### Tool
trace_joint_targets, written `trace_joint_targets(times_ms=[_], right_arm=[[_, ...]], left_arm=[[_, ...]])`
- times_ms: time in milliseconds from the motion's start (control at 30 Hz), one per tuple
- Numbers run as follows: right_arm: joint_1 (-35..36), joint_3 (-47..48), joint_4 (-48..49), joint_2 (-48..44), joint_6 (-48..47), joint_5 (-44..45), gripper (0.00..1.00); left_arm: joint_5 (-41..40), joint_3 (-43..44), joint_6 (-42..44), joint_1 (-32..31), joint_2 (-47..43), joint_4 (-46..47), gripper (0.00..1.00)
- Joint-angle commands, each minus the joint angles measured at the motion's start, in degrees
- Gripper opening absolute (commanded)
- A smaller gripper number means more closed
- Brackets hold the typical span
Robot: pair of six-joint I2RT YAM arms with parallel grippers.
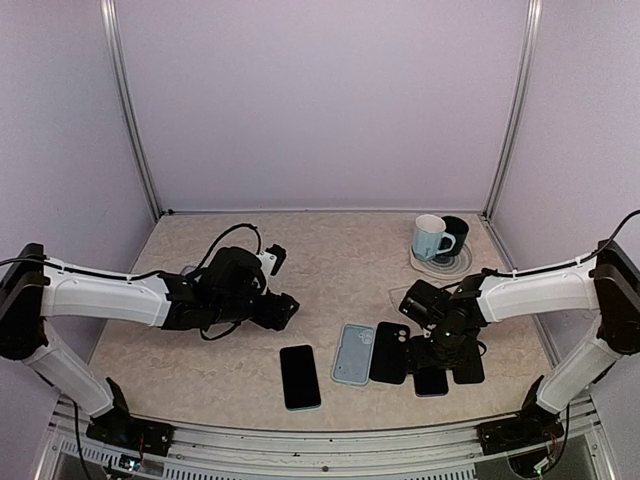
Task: Put the phone into the phone case
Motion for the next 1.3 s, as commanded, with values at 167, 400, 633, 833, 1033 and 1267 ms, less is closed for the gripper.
trace_joint_targets(times_ms=[167,400,633,833,1033,1267], right_arm=[[0.2,-2.8,4.8,4.5,-1.1,-1.8,0.67],[-0.9,-2.5,0.6,-2.3,-0.3,3.1,0.49],[-1.0,-0.7,1.3,-8.4,0.9,6.8,0.38],[3.8,4.1,4.7,-8.3,5.3,14.3,0.34],[10.0,9.5,14.1,-1.1,11.9,23.1,0.31],[10.7,8.1,17.6,4.3,16.0,20.0,0.28]], left_arm=[[8.6,16.8,15.6,-10.2,15.3,-5.6,0.62],[10.4,25.2,16.2,-10.9,28.4,-8.3,0.53],[4.9,25.5,9.6,-8.2,32.6,-10.3,0.37],[-3.7,21.5,0.6,-4.4,29.9,-12.2,0.34],[-8.9,17.9,-2.5,-4.7,25.5,-10.5,0.37],[-11.1,18.5,0.1,-8.2,19.9,-7.5,0.52]])
